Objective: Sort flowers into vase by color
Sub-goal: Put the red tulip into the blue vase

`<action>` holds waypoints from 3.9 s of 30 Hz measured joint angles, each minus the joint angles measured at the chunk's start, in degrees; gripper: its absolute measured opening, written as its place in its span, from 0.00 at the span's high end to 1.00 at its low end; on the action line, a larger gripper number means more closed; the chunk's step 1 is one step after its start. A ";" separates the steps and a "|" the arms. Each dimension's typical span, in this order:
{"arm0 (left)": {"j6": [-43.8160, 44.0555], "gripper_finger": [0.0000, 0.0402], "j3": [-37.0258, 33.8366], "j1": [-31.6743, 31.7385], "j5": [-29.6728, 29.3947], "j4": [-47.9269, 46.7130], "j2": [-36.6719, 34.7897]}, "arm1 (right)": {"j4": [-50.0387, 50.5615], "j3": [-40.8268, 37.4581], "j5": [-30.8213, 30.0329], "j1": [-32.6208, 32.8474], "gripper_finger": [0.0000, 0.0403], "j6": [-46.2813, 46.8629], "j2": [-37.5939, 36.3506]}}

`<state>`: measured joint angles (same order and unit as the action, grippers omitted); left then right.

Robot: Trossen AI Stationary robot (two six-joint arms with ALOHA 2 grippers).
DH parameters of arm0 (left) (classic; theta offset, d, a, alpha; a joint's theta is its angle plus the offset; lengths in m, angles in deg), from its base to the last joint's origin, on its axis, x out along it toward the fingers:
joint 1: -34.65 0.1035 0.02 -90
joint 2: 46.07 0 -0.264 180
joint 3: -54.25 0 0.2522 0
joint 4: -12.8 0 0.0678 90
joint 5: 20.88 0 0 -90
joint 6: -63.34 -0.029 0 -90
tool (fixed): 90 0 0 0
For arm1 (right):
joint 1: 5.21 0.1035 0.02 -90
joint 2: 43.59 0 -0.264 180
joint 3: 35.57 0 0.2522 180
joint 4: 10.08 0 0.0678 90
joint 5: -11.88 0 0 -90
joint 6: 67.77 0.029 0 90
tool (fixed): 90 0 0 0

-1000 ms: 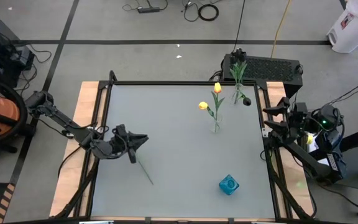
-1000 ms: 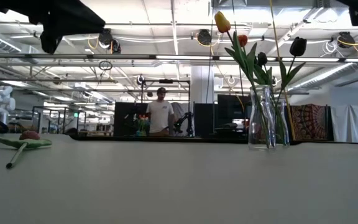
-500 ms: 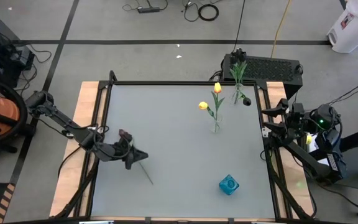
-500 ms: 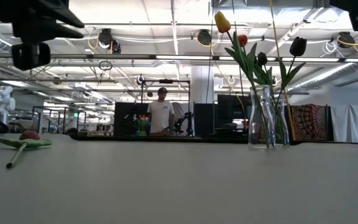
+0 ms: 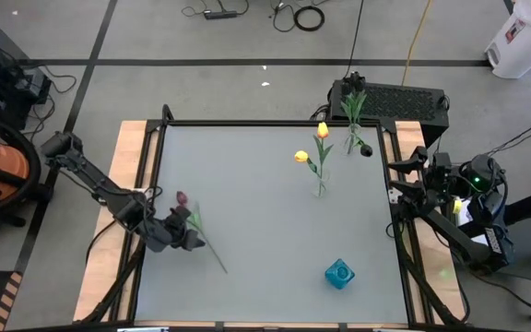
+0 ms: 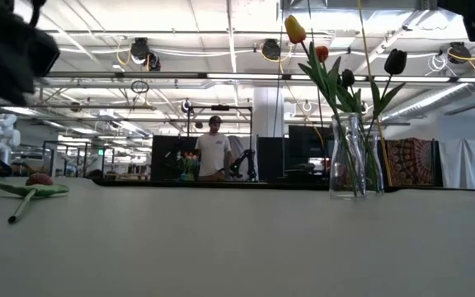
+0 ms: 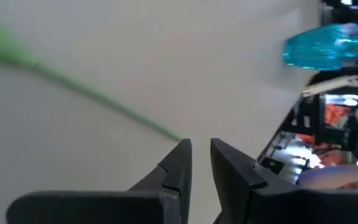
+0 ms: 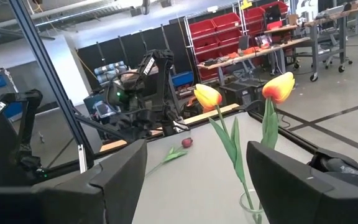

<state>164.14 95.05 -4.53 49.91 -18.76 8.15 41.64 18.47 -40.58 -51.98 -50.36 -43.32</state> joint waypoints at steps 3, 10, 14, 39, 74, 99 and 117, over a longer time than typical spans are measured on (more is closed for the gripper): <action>5.00 0.84 0.00 -0.33 1.88 -2.15 0.01 | 0.01 0.00 0.00 -0.02 0.34 0.00 0.00; 13.08 0.84 0.00 0.42 6.71 -8.88 0.03 | 0.01 0.00 0.00 0.00 0.34 0.02 0.00; 16.23 0.84 0.00 1.69 9.24 -14.75 0.98 | 0.01 0.00 0.00 0.00 0.34 -0.15 0.00; 6.86 0.84 0.00 6.17 8.04 6.88 13.69 | 0.02 -0.02 -0.27 0.00 0.34 -0.76 0.02; 26.52 0.84 0.00 6.22 4.98 6.57 13.69 | 0.07 -0.02 -0.35 -0.02 0.34 -0.13 0.02; 32.48 0.84 0.00 6.21 -3.60 7.05 13.69 | 0.06 -0.02 -0.35 -0.01 0.34 -0.11 0.02; 33.95 0.84 3.85 5.57 1.25 6.17 20.01 | 0.08 -0.02 -0.35 0.00 0.34 -0.30 0.02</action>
<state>198.09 98.90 1.04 51.17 -12.59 28.16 41.72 18.44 -40.93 -51.98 -50.66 -43.29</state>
